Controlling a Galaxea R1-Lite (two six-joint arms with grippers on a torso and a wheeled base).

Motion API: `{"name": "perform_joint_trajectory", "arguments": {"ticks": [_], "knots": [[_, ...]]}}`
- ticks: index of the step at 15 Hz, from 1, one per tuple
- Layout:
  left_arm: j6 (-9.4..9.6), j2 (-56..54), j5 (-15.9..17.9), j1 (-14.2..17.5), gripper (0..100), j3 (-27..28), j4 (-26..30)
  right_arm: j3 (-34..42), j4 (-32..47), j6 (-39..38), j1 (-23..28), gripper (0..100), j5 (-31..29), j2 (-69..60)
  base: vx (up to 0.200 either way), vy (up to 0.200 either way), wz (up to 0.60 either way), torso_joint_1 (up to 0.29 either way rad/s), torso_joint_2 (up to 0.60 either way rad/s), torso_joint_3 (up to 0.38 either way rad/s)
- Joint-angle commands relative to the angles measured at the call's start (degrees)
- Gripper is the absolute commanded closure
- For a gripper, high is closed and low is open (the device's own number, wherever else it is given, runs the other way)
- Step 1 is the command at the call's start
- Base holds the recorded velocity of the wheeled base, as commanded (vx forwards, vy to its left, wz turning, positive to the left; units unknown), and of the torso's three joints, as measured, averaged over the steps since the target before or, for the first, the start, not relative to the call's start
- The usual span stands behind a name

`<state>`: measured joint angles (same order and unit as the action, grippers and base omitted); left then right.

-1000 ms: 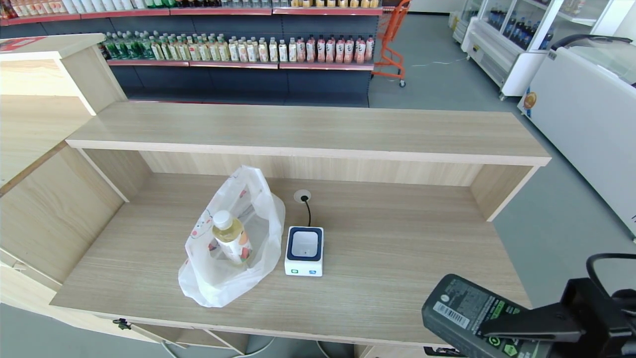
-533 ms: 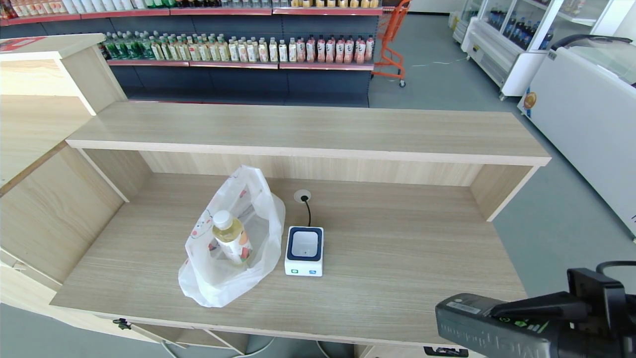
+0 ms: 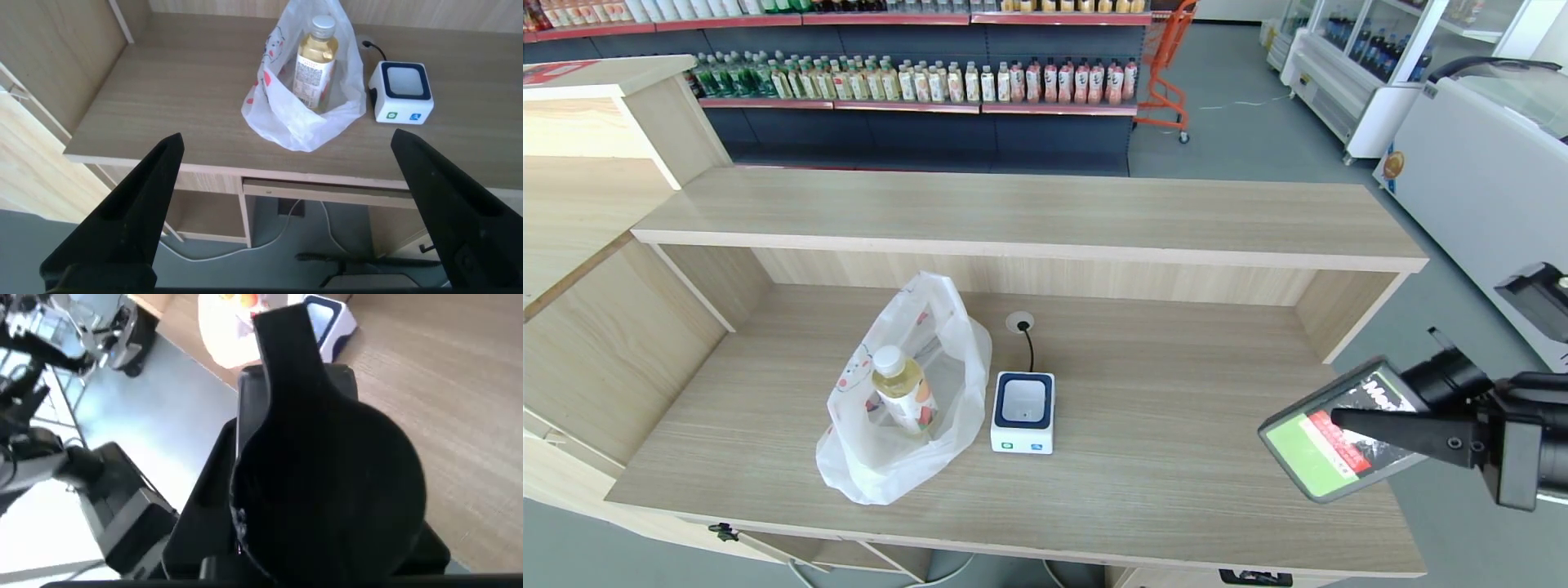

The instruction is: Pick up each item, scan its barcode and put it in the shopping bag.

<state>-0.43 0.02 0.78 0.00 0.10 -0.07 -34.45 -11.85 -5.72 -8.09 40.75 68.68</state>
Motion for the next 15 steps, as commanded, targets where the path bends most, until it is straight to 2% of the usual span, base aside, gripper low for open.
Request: {"name": "perform_joint_trajectory", "arguments": {"ticks": [1, 5, 15], "knots": [[-0.01, 0.0, 0.0, 0.0, 0, 0.0, 0.0, -1.7, -0.4, -9.0, -1.1, 100, -6.0, 8.3, 0.000, 0.000, 0.00, 0.000, 0.00, 0.000], [-0.01, 0.0, 0.0, 0.0, 0, 0.0, 0.0, -2.7, -0.8, -13.3, -2.7, 100, -6.1, 15.3, 0.000, 0.000, 0.00, 0.000, 0.00, 0.000], [0.08, 0.0, 0.0, 0.0, 0, 0.0, 0.0, -3.6, -1.1, -13.4, -2.5, 100, -5.9, 18.8, 0.000, 0.000, 0.00, 0.000, 0.00, 0.000]]}}
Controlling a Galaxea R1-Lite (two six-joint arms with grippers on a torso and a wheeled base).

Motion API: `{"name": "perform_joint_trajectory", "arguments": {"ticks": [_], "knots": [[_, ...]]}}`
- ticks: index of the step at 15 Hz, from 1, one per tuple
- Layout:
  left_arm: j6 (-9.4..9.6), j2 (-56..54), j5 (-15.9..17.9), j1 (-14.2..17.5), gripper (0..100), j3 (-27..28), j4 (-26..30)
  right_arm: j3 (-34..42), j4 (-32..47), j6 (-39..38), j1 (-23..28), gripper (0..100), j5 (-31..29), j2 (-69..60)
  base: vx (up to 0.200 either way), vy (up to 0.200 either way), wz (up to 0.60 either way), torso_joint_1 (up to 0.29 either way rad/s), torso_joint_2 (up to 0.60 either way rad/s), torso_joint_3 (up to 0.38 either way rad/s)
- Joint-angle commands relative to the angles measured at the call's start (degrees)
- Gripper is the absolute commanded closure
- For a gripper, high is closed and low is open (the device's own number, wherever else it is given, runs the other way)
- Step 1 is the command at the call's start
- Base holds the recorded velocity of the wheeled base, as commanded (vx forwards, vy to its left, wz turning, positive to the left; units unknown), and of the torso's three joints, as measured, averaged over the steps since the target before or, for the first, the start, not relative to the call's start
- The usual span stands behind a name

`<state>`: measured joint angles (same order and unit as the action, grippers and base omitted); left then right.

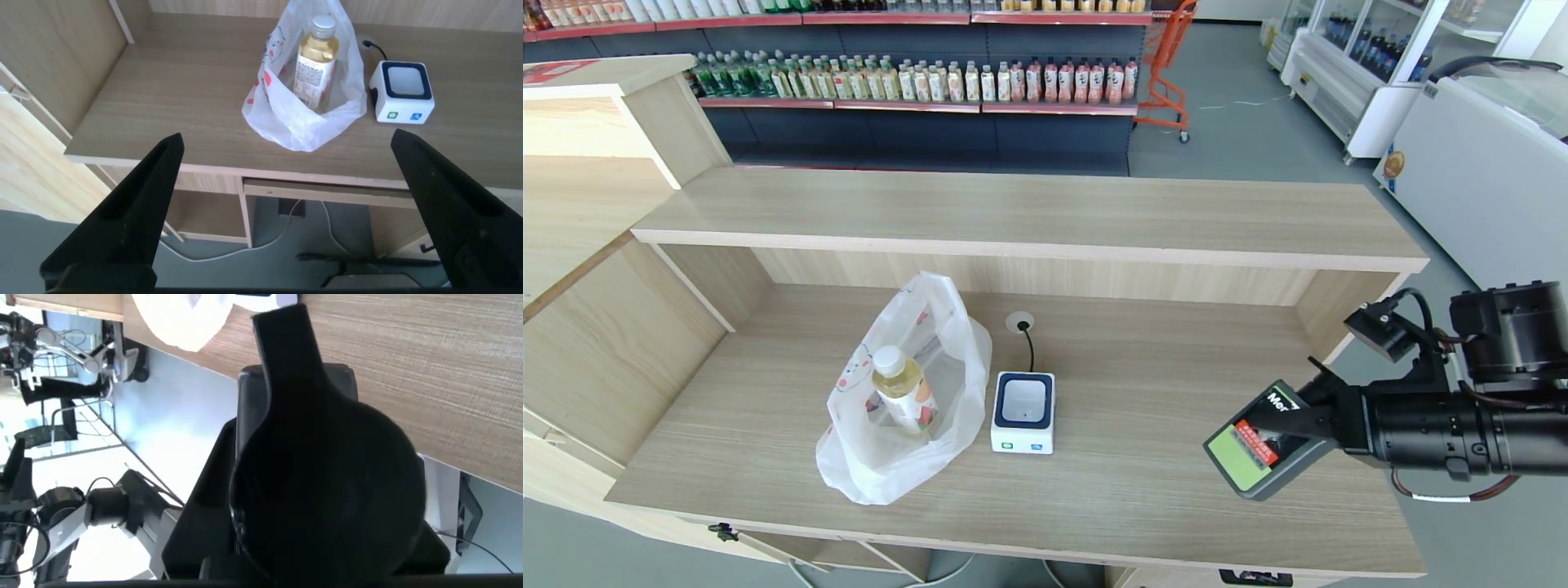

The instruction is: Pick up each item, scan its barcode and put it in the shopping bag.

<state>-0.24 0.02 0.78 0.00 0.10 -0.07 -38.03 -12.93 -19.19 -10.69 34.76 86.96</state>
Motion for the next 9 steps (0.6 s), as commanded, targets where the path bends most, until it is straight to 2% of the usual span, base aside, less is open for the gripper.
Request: {"name": "perform_joint_trajectory", "arguments": {"ticks": [1, 3, 9], "knots": [[-0.11, 0.0, 0.0, 0.0, 0, 0.0, 0.0, 0.0, 0.0, 0.0, 0.3, 100, 0.0, 0.7, 0.000, 0.000, 0.00, 0.000, 0.00, 0.000], [-0.11, 0.0, 0.0, 0.0, 0, 0.0, 0.0, -0.4, 0.0, -0.1, 0.3, 100, 0.2, 0.9, 0.000, 0.000, 0.00, 0.000, 0.00, 0.000], [-0.20, 0.0, 0.0, 0.0, 0, 0.0, 0.0, -0.8, 0.0, -0.1, 0.3, 100, 0.4, 1.5, 0.000, 0.200, 0.00, 0.000, 0.00, 0.003]]}}
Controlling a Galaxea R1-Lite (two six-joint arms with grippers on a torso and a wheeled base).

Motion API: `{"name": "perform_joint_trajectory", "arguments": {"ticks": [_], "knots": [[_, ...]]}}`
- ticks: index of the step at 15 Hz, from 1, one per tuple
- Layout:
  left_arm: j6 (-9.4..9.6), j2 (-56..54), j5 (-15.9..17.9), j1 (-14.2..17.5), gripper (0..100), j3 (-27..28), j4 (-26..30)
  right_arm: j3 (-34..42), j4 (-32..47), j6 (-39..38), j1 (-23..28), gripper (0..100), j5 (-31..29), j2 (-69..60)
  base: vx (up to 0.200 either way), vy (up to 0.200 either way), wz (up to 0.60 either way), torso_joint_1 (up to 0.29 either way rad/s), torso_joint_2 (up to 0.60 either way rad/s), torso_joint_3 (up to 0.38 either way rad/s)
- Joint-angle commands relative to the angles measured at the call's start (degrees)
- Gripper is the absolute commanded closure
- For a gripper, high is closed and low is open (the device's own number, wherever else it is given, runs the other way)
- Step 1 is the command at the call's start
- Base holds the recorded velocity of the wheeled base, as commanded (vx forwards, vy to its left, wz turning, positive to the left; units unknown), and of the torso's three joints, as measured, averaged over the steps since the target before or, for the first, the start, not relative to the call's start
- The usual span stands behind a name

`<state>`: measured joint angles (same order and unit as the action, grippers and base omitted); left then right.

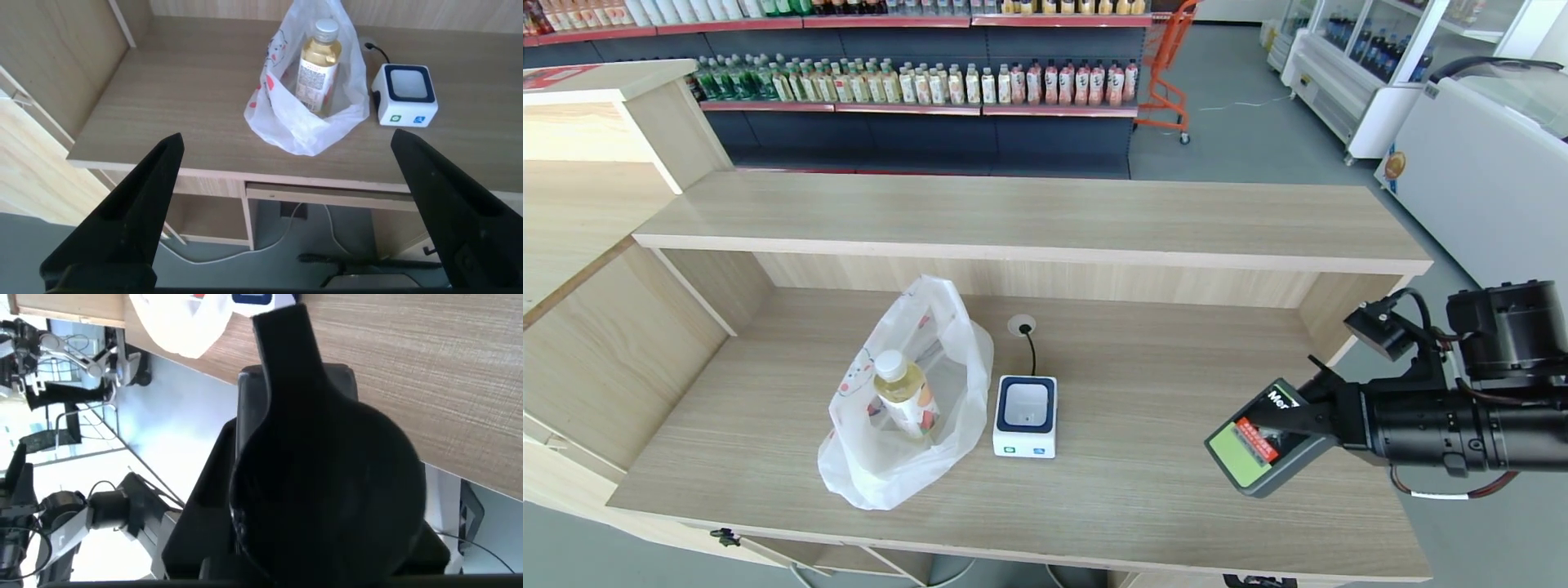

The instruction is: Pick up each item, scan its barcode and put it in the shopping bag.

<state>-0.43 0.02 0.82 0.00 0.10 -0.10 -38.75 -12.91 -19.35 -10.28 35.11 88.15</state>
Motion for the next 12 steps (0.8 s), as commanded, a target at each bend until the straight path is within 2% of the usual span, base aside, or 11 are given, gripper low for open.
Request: {"name": "perform_joint_trajectory", "arguments": {"ticks": [1, 6, 8, 10, 12], "knots": [[0.08, 0.0, 0.0, 0.0, 0, 0.0, 0.0, -0.4, 0.0, 0.0, -0.1, 100, 0.0, 0.6, 0.000, 0.200, 0.00, 0.007, 0.00, 0.002], [0.16, 0.0, 0.0, 0.0, 0, 0.0, 0.0, -3.3, -0.1, 0.6, -0.4, 100, -0.7, 3.0, 0.000, 0.200, 0.00, 0.001, 0.00, 0.001], [0.25, 0.0, 0.0, 0.0, 0, 0.0, 0.0, -4.1, -3.5, 1.5, -0.7, 100, -4.2, 5.8, 0.000, 0.200, 0.00, 0.002, 0.00, 0.000], [0.25, 0.0, 0.0, 0.0, 0, 0.0, 0.0, -4.0, -9.6, 3.8, -1.2, 100, -8.4, 10.0, 0.000, 0.000, 0.00, 0.000, 0.00, 0.000], [0.25, 0.0, 0.0, 0.0, 0, 0.0, 0.0, -3.9, -12.4, 7.4, -1.9, 100, -11.0, 13.2, 0.000, 0.000, 0.00, 0.000, 0.00, 0.000]]}}
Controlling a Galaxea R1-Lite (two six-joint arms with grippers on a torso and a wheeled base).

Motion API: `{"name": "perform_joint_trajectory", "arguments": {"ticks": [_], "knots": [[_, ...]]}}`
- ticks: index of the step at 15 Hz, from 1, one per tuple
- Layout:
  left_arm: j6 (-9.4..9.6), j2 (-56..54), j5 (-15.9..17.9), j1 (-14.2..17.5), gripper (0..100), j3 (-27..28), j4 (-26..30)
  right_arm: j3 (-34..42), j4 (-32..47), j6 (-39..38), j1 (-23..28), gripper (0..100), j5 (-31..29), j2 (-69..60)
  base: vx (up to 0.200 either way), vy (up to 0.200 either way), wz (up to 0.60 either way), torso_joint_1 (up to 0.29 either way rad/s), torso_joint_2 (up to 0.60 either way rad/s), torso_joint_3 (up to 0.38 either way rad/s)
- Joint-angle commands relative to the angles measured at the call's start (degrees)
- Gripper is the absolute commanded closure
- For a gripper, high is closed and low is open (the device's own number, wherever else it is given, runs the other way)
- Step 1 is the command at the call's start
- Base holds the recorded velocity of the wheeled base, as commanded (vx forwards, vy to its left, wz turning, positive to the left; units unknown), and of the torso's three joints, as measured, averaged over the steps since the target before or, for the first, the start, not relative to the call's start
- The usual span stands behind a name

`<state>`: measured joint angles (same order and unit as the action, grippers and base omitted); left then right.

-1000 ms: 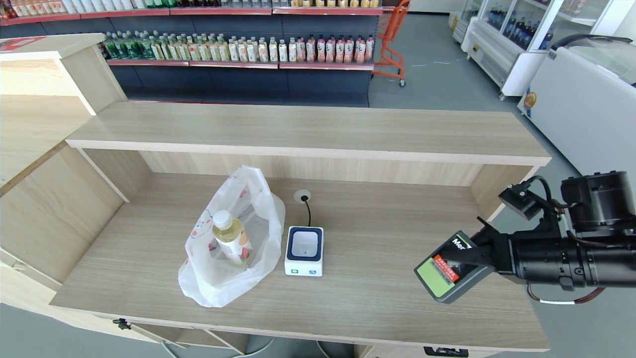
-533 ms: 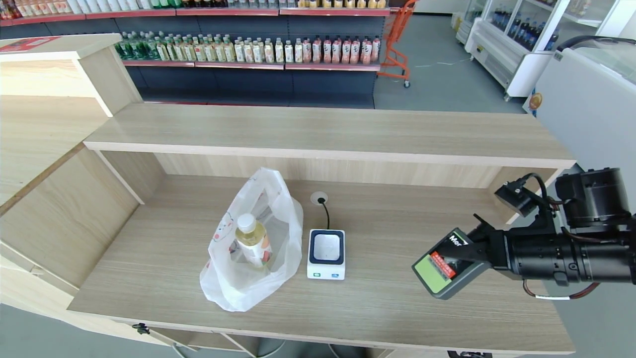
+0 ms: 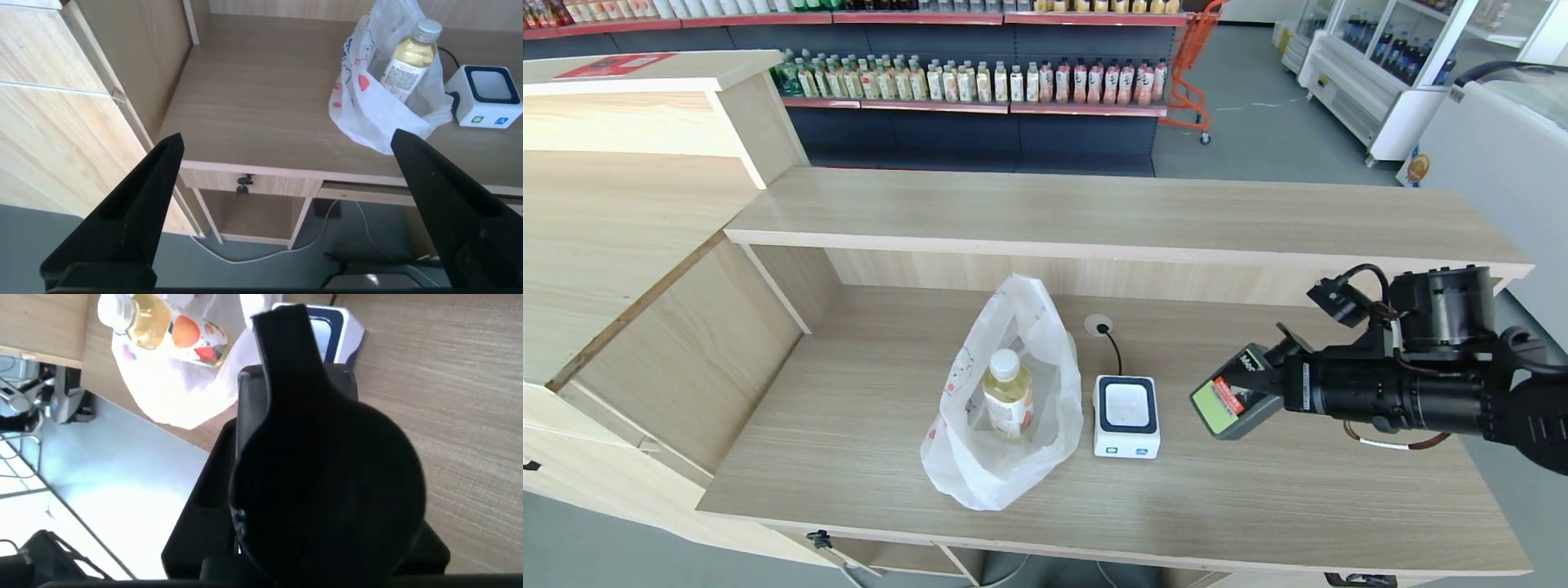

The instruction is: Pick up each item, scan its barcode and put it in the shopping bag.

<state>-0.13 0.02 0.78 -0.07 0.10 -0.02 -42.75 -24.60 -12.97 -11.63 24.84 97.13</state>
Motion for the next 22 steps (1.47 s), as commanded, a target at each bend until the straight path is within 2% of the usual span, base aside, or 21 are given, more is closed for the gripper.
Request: {"name": "perform_joint_trajectory", "arguments": {"ticks": [1, 3, 7, 9, 13, 22], "knots": [[-0.04, 0.0, 0.0, 0.1, 0, 0.0, -0.1, 0.2, -0.9, 2.0, -1.0, 100, -1.2, 5.0, 0.000, 0.000, 0.00, 0.000, 0.00, 0.000], [-0.04, 0.0, 0.0, 0.1, 0, 0.0, -0.1, 0.3, -3.1, 2.2, -2.1, 100, -1.5, 7.2, 0.000, 0.000, 0.00, 0.000, 0.00, 0.000], [-0.04, 0.0, 0.0, 0.1, 0, 0.0, -0.1, -0.3, -14.2, 2.2, -3.2, 100, -1.3, 14.4, 0.000, 0.000, 0.00, 0.000, 0.00, 0.000], [-0.04, 0.0, 0.0, 0.1, 0, 0.0, -0.1, -1.5, -16.6, 2.3, -3.8, 100, -1.4, 17.4, 0.000, 0.000, 0.00, 0.000, 0.00, 0.000], [-0.04, 0.0, 0.0, 0.1, 0, 0.0, -0.1, -3.3, -18.2, 3.6, -4.7, 100, -1.6, 20.6, 0.000, 0.000, 0.00, 0.000, 0.00, 0.000], [-0.04, 0.0, 0.0, 0.1, 0, 0.0, -0.1, -12.6, -19.4, 3.5, -7.6, 100, -2.7, 28.3, 0.000, 0.000, 0.00, 0.000, 0.00, 0.000]]}}
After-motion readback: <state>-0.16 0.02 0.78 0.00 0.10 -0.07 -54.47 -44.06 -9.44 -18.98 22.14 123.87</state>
